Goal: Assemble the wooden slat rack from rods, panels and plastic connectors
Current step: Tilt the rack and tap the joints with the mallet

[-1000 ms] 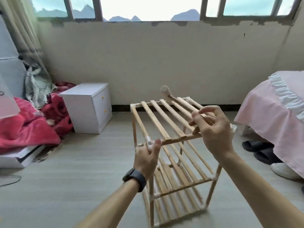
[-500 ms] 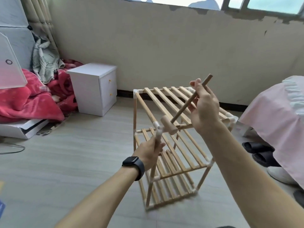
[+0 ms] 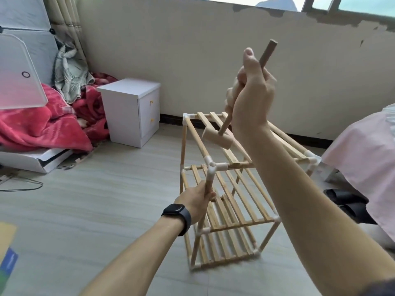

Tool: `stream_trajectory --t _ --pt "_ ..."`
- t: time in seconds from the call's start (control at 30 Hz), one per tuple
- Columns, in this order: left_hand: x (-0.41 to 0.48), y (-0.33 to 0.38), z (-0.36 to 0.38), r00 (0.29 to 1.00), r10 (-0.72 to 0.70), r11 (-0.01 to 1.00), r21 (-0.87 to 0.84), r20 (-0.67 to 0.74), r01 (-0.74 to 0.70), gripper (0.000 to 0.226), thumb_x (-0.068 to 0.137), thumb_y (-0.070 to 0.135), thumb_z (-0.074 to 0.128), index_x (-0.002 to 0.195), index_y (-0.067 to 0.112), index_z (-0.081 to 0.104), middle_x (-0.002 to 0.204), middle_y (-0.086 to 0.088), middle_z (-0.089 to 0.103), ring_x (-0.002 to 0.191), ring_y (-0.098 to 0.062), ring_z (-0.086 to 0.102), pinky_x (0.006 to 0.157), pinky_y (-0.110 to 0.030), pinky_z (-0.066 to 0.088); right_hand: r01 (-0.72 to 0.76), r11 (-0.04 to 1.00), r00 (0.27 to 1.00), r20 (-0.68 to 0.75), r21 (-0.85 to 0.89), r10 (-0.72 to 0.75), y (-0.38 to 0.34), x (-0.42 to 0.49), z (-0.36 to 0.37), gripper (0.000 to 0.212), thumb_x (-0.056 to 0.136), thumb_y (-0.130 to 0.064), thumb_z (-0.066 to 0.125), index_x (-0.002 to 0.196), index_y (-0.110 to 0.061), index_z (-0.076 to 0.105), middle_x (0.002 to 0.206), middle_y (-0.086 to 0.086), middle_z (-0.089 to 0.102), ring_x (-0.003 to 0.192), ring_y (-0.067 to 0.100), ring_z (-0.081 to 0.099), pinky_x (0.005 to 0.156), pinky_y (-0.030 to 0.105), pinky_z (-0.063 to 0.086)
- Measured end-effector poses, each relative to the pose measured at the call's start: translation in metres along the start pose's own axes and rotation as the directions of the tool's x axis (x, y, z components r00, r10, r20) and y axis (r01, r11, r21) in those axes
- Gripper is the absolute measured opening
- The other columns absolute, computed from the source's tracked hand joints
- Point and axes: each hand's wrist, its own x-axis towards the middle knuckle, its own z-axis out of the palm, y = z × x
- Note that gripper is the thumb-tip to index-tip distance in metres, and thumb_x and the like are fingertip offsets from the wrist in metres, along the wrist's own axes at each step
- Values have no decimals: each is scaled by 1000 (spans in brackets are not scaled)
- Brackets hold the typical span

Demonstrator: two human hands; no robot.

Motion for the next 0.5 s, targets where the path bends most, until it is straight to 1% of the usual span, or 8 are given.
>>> stream_trajectory --t 0.03,0.1,0.17,0.23,0.3,0.33,0.43,0.5 --pt "0 0 -1 1000 -9 1000 9 1 9 15 102 47 39 97 35 46 87 9 66 77 -16 65 75 -46 58 1 1000 1000 -13 -17 -1 10 -6 -1 45 100 -24 56 58 -21 38 48 -1 28 41 16 23 41 35 17" --pt "1 -1 -2 1000 -17 1000 19 -2 17 17 103 46 38 96 33 46 88 8 67 77 -16 64 76 -45 57 -47 984 999 5 -173 49 36 -29 -1 49 103 -14 53 58 -18 35 51 1 27 47 17 23 49 45 16" --pt "0 0 -3 1000 -22 999 27 -2 22 18 103 47 37 97 32 46 89 8 67 78 -16 65 76 -45 57 -48 961 993 91 -272 75 45 -34 7 48 100 -15 54 57 -19 33 51 1 27 49 17 24 51 46 17" --pt "1 0 -3 1000 -23 999 26 6 23 18 103 47 37 99 32 47 90 7 68 79 -16 65 75 -45 57 10 975 998 67 -222 5 31 -19 15 41 91 -22 57 57 -21 35 50 0 28 46 16 24 46 42 19" --pt "1 -2 -4 1000 -20 999 26 8 20 18 103 47 38 100 32 47 91 7 68 80 -16 65 76 -45 58 44 998 998 -32 -36 -45 20 -1 12 39 87 -24 58 54 -25 38 48 -2 28 41 16 23 42 35 19" --pt "1 -3 -5 1000 -22 999 28 10 22 18 103 47 38 100 32 47 92 6 68 81 -16 66 76 -45 58 37 999 998 -49 -6 -37 23 -1 8 39 87 -24 58 53 -25 38 48 -2 28 41 16 23 42 34 19" --pt "1 -2 -5 999 -29 999 33 25 28 19 103 47 36 99 31 45 92 4 68 82 -18 66 77 -46 57 -38 977 998 45 -210 49 49 -29 -5 42 94 -17 54 57 -19 36 51 1 27 48 16 23 49 43 15" --pt "2 -2 -7 1000 -27 999 42 7 27 17 103 46 36 99 32 44 92 5 68 82 -18 66 78 -46 57 -56 965 992 96 -257 84 55 -31 -7 40 94 -18 54 60 -18 35 53 2 27 49 18 22 50 45 15"
